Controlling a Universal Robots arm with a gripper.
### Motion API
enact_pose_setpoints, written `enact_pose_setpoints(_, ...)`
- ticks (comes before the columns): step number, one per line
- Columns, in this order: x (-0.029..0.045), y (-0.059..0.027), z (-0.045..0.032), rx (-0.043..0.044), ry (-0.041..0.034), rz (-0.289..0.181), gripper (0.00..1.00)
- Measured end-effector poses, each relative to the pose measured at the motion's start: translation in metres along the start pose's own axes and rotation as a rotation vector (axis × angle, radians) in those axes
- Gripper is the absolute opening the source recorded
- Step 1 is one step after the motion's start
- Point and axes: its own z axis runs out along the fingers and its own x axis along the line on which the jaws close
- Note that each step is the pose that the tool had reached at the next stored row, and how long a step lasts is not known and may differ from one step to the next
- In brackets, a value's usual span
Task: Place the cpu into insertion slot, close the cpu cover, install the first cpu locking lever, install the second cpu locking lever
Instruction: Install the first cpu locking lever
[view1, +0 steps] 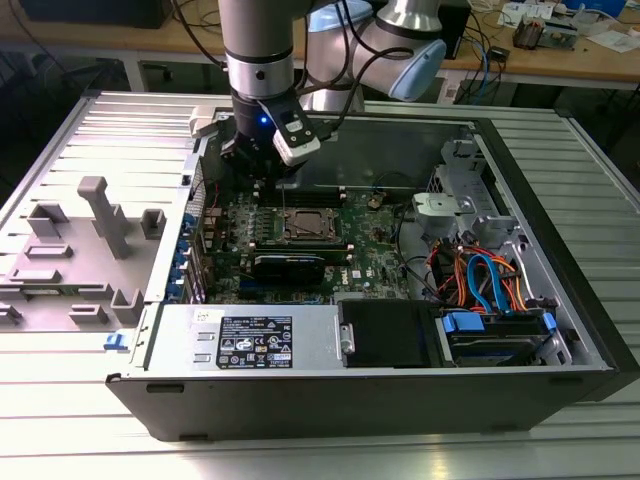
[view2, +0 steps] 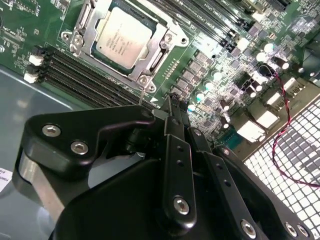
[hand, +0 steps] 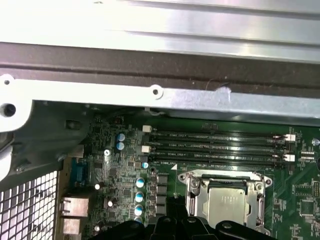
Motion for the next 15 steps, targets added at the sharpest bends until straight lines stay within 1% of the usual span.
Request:
enact_pose_setpoints(2, 0.0002, 0.0009, -0.0002, -0.0002, 0.0002, 0.000, 0.11)
enact_pose_setpoints(5, 0.0002, 0.0046, -0.0034, 0.0000, 0.0057, 0.000, 0.11)
enact_pose_setpoints(7, 0.0000, 0.0073, -0.0045, 0.0007, 0.0062, 0.000, 0.11)
enact_pose_setpoints(8, -0.0001, 0.0091, -0.0045, 0.0025, 0.0064, 0.000, 0.11)
enact_pose_setpoints(9, -0.0003, 0.0116, -0.0045, 0.0097, 0.0068, 0.001, 0.11)
enact_pose_setpoints(12, -0.0007, 0.0157, -0.0043, 0.0210, 0.0113, 0.001, 0.11)
enact_pose_setpoints(15, -0.0009, 0.0161, -0.0044, 0.0219, 0.0121, 0.001, 0.11)
